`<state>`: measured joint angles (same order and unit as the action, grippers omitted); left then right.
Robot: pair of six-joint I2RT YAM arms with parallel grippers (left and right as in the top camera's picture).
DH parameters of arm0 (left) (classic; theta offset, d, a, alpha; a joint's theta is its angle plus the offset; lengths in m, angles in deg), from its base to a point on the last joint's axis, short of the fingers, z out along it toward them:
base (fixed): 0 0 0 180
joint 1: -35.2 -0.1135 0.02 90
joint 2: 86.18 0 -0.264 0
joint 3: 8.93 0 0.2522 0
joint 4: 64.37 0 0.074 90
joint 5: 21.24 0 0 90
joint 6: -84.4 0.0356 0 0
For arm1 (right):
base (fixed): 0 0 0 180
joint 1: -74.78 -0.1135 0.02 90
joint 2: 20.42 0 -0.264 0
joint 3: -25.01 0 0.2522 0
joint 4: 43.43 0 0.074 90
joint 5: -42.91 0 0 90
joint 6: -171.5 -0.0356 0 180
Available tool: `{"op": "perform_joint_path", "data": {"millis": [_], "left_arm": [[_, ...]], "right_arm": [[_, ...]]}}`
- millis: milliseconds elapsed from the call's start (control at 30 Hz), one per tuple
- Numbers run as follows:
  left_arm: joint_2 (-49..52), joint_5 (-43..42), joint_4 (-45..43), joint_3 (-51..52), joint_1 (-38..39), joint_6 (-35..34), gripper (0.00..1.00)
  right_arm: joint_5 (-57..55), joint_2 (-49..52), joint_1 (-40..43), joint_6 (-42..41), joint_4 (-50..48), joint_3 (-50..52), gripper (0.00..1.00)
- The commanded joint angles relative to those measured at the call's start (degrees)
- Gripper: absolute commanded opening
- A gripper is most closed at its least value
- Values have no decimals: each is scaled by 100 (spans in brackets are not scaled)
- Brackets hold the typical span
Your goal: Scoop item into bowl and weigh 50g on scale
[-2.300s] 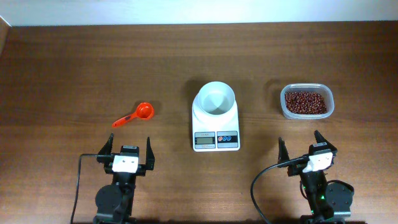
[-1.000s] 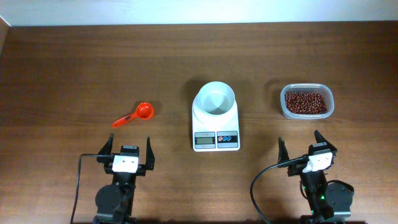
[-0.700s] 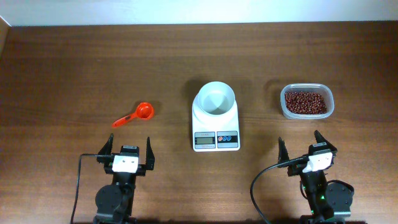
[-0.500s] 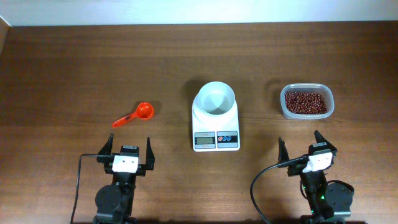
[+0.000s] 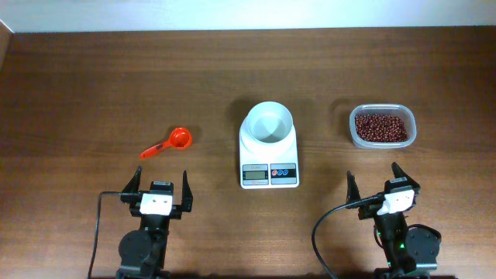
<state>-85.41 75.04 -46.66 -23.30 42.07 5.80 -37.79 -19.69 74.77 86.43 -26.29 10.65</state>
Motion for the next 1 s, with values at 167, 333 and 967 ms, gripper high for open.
{"op": "perform_joint_path", "data": {"millis": [167, 333, 967], "left_arm": [[-37, 61, 22, 11, -28, 92, 99], [-37, 61, 22, 11, -28, 92, 99], [-37, 61, 22, 11, -28, 92, 99]], "right_arm": [[-42, -31, -35, 17, -17, 28, 99], [-1047, -31, -35, -1182, -1091, -66, 99], [-1259, 6887, 22, -1119, 1021, -8870, 99]]}}
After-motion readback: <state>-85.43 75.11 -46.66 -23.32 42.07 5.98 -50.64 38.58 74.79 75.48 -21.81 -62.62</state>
